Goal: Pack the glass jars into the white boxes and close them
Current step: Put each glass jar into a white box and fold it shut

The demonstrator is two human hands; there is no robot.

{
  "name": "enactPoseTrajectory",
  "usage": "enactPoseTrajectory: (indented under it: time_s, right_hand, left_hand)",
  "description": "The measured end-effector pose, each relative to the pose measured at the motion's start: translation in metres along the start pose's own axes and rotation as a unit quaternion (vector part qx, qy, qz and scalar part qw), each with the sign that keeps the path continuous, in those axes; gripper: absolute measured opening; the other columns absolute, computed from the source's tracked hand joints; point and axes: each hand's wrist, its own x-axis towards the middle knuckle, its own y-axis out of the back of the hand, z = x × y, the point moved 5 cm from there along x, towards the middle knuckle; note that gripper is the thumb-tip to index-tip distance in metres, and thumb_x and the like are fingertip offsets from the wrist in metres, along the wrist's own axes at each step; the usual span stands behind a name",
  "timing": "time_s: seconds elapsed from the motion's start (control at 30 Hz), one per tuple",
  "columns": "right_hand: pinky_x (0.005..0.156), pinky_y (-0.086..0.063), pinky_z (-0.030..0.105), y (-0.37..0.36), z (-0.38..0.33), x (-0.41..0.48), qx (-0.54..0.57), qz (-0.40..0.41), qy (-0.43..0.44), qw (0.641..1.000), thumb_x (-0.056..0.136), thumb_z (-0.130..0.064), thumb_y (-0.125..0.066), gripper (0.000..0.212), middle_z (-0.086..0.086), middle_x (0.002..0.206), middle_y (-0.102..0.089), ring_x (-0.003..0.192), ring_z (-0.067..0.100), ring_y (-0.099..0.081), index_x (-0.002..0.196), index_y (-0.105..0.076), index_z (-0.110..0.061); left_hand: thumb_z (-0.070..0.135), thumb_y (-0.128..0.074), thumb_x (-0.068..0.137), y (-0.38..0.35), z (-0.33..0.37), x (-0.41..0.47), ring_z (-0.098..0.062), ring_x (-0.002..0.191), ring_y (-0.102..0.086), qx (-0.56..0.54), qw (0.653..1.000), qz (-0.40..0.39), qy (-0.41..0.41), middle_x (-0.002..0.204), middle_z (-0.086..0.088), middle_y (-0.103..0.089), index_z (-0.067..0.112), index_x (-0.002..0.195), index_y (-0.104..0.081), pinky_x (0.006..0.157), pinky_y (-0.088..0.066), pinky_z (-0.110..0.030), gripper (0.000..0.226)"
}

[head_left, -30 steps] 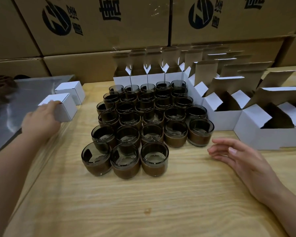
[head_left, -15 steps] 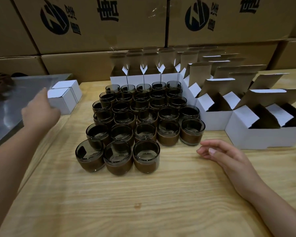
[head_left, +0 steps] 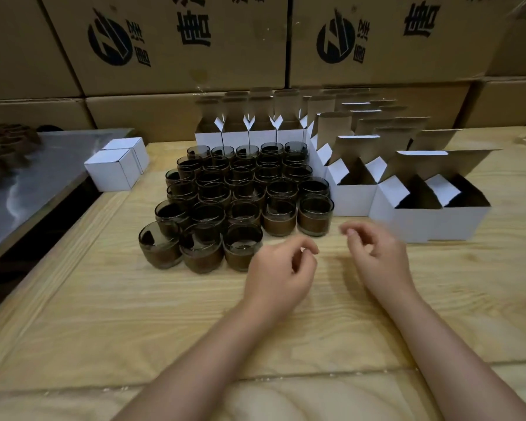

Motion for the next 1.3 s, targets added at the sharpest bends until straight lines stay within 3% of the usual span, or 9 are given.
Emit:
enactPoseTrajectory:
  time_s: [0.13, 0.3, 0.57, 0.7, 0.83, 0.93, 1.07, 1.13, 1.3]
  right_hand:
    - [0.072, -0.036, 0.018, 0.038, 0.000, 0.006, -0.102, 0.166, 0.050, 0.980, 0.087, -0.001, -0.054, 0.030, 0.002, 0.112, -0.052, 0.079, 0.020, -0.052, 0.116, -0.057, -0.009]
    - [0.100, -0.034, 0.038, 0.041, 0.025, 0.014, -0.179, 0.102, -0.060, 0.977, 0.089, -0.010, -0.052, 0.047, 0.004, 0.139, -0.046, 0.125, 0.029, -0.038, 0.135, -0.045, -0.011]
    - [0.086, -0.039, 0.042, 0.039, 0.005, 0.010, -0.228, 0.118, 0.014, 0.966, 0.086, 0.000, -0.056, 0.036, 0.012, 0.101, -0.064, 0.099, 0.034, -0.045, 0.122, -0.057, -0.004]
    - [0.072, -0.041, 0.035, 0.029, -0.027, -0.003, -0.200, 0.097, 0.099, 0.970, 0.080, 0.002, -0.065, 0.027, 0.007, 0.080, -0.065, 0.081, 0.030, -0.054, 0.106, -0.065, -0.003]
    - [0.056, -0.048, 0.032, 0.009, -0.063, -0.025, -0.210, 0.086, 0.219, 0.949, 0.076, -0.002, -0.066, 0.021, 0.003, 0.076, -0.067, 0.068, 0.023, -0.057, 0.097, -0.069, -0.004]
    - [0.054, -0.043, 0.029, -0.003, -0.078, -0.038, -0.176, 0.060, 0.270, 0.945, 0.080, -0.007, -0.062, 0.017, 0.001, 0.074, -0.066, 0.063, 0.020, -0.052, 0.095, -0.070, -0.006]
    - [0.047, -0.038, 0.027, -0.013, -0.090, -0.048, -0.165, 0.042, 0.321, 0.932, 0.081, -0.007, -0.063, 0.013, 0.001, 0.062, -0.058, 0.053, 0.019, -0.047, 0.090, -0.073, -0.005]
    - [0.047, -0.039, 0.028, -0.009, -0.090, -0.048, -0.165, 0.068, 0.321, 0.930, 0.081, -0.006, -0.064, 0.013, 0.000, 0.061, -0.059, 0.054, 0.019, -0.047, 0.090, -0.073, -0.005]
    - [0.065, -0.048, 0.039, 0.013, -0.075, -0.030, -0.125, 0.124, 0.260, 0.949, 0.086, -0.010, -0.054, 0.021, -0.010, 0.085, -0.062, 0.078, 0.018, -0.049, 0.095, -0.072, -0.004]
  left_hand:
    - [0.017, -0.053, 0.091, -0.018, -0.018, 0.001, -0.007, 0.050, -0.044, 0.034, 0.998, -0.034, 0.050, 0.047, 0.010, -0.045, 0.023, 0.089, -0.067, 0.056, -0.038, -0.027, 0.015]
    - [0.016, -0.054, 0.090, -0.016, -0.022, 0.002, -0.006, 0.053, -0.046, 0.012, 0.998, -0.034, 0.054, 0.047, 0.016, -0.047, 0.023, 0.089, -0.068, 0.057, -0.037, -0.027, 0.016]
    - [0.014, -0.054, 0.092, -0.013, -0.025, 0.003, -0.017, 0.058, -0.056, -0.044, 0.997, -0.005, 0.060, 0.058, 0.001, -0.056, 0.026, 0.091, -0.068, 0.062, -0.049, -0.036, 0.018]
    - [0.026, -0.059, 0.088, -0.012, -0.026, 0.007, -0.009, 0.076, -0.058, -0.089, 0.995, 0.004, 0.050, 0.082, 0.011, -0.061, 0.034, 0.108, -0.061, 0.064, -0.046, -0.020, 0.021]
    - [0.050, -0.067, 0.069, -0.018, -0.023, 0.006, -0.003, 0.128, -0.038, -0.096, 0.993, -0.073, -0.014, 0.138, 0.014, -0.041, 0.056, 0.136, -0.022, 0.094, -0.043, -0.023, 0.081]
    - [0.035, -0.074, 0.069, -0.023, -0.021, 0.005, -0.006, 0.145, -0.016, -0.096, 0.988, -0.114, -0.035, 0.156, 0.010, -0.016, 0.058, 0.142, 0.004, 0.114, -0.031, -0.041, 0.109]
    - [0.019, -0.074, 0.077, -0.025, -0.022, 0.006, 0.000, 0.142, -0.023, -0.092, 0.987, -0.116, -0.067, 0.155, 0.006, -0.017, 0.044, 0.150, 0.001, 0.112, -0.027, -0.018, 0.108]
    - [0.025, -0.072, 0.077, -0.022, -0.021, 0.006, 0.009, 0.134, -0.029, -0.088, 0.988, -0.104, -0.067, 0.148, 0.014, -0.022, 0.052, 0.147, -0.007, 0.102, -0.026, -0.004, 0.099]
    - [0.052, -0.072, 0.061, -0.018, -0.016, 0.006, 0.012, 0.126, -0.033, -0.082, 0.990, -0.106, -0.043, 0.138, 0.016, -0.032, 0.070, 0.132, -0.018, 0.095, -0.030, -0.003, 0.091]
